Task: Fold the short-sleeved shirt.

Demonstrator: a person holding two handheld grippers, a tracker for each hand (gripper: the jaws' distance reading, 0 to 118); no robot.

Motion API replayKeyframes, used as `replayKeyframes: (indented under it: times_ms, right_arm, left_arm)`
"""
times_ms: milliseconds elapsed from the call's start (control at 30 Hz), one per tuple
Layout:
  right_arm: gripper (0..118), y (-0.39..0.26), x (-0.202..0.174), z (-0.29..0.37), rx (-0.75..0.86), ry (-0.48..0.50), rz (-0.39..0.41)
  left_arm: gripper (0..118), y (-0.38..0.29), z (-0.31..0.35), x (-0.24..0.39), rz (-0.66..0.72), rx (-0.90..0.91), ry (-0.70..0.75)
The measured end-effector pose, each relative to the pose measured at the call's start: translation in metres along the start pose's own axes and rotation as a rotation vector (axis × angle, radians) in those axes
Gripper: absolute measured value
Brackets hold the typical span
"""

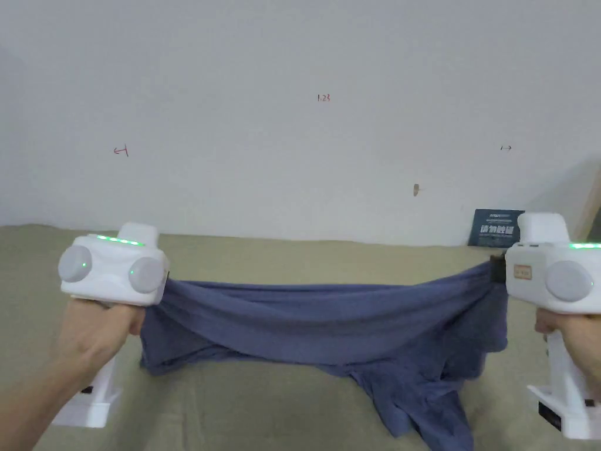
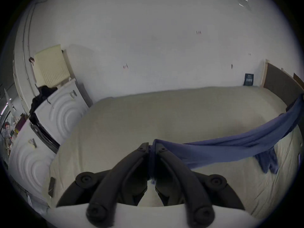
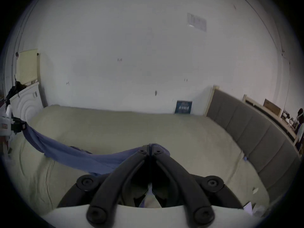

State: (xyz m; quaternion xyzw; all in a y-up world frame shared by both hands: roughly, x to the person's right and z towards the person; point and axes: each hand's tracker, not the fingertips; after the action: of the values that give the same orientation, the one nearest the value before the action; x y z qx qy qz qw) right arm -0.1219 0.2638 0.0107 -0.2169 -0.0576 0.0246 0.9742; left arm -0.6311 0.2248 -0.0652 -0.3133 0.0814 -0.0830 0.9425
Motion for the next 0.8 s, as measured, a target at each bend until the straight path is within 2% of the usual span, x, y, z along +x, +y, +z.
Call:
replayKeyframes:
  times_ms: [100,167,200,267,400,567,600,667,800]
  right_arm:
    - [1,-0.041,0.006,0.025,-0.031,0.019,-0.044]
    - [1,-0.064,0.011,0.044,-0.046,0.041,-0.069]
    - [1,-0.073,0.006,0.055,-0.060,0.052,-0.033]
    - [1,-0.092,0.007,0.080,-0.069,0.061,-0.019]
    - [1,-0.139,0.012,0.134,-0.092,0.080,-0.045]
    - [1,-0.198,0.005,0.214,-0.136,0.124,-0.009]
    - [1,-0.211,0.004,0.234,-0.168,0.161,0.004]
    - [1,-0.234,0.001,0.259,-0.180,0.161,0.020]
    - [1,-0.279,-0.002,0.300,-0.231,0.185,-0.004]
  left_arm:
    - [6,-0.034,0.007,-0.009,0.007,-0.025,-0.037]
    - [6,-0.058,0.034,-0.012,0.000,-0.030,-0.048]
    - [6,-0.070,0.043,-0.014,0.000,-0.037,-0.054]
    - [6,-0.090,0.061,-0.019,0.006,-0.048,-0.074]
    - [6,-0.141,0.111,-0.033,0.018,-0.061,-0.094]
    - [6,-0.207,0.168,-0.059,-0.002,-0.078,-0.122]
    - [6,-0.223,0.182,-0.065,0.005,-0.085,-0.127]
    - [6,-0.249,0.202,-0.073,0.010,-0.092,-0.141]
    - [6,-0.301,0.227,-0.087,-0.016,-0.132,-0.144]
